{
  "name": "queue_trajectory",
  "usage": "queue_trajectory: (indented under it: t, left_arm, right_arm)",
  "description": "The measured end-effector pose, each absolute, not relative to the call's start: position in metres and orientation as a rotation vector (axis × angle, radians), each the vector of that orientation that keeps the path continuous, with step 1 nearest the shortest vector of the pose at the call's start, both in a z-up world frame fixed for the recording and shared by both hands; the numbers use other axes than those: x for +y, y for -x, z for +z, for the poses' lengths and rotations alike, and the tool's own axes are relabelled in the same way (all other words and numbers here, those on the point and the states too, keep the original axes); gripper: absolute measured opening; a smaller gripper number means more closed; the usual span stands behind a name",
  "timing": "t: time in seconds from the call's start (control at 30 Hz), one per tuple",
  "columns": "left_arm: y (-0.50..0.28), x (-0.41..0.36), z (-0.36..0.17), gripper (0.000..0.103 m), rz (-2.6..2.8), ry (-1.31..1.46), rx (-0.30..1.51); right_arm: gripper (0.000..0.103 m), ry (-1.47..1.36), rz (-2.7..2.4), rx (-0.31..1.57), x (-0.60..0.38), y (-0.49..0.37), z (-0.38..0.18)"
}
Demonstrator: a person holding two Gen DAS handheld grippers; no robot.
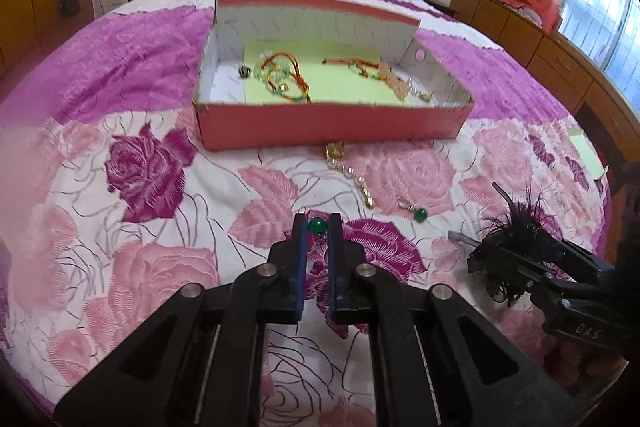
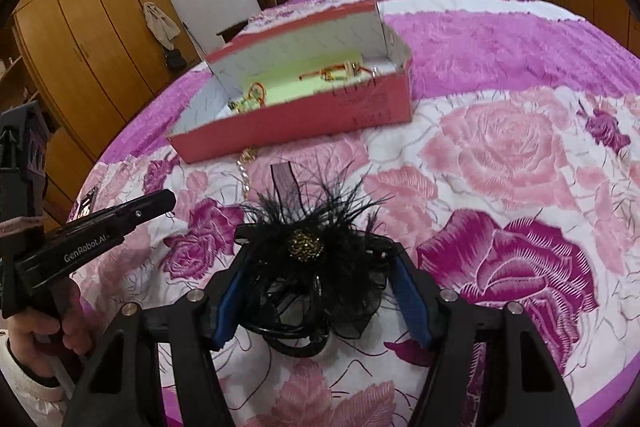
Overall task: Organize jewelry
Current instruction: 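Carry the feather clip and green earring with both tools into the pink box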
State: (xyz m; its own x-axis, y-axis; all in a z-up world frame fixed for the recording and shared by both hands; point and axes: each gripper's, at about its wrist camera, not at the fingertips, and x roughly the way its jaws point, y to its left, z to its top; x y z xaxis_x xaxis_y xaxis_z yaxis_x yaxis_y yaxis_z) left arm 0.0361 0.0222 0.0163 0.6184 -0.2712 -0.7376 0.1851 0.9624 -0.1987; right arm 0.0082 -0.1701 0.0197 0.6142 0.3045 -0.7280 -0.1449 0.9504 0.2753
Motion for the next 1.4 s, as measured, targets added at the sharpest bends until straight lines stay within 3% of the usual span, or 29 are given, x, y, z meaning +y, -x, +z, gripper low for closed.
queue_trajectory:
  t: [0.87,1.4]
  left_arm:
    - [-0.066,0.032,0.078,0.001,-0.198,0.096,0.660]
    - [-0.128,0.029,0.059,0.001,-0.139,0.072,0.652]
  right_arm:
    - [0.068,-0.146,0.313,0.711,-0.162,-0.056,0.077]
    - [0.068,-0.157,0.303,0.715,-0.143,-0.149,0.077]
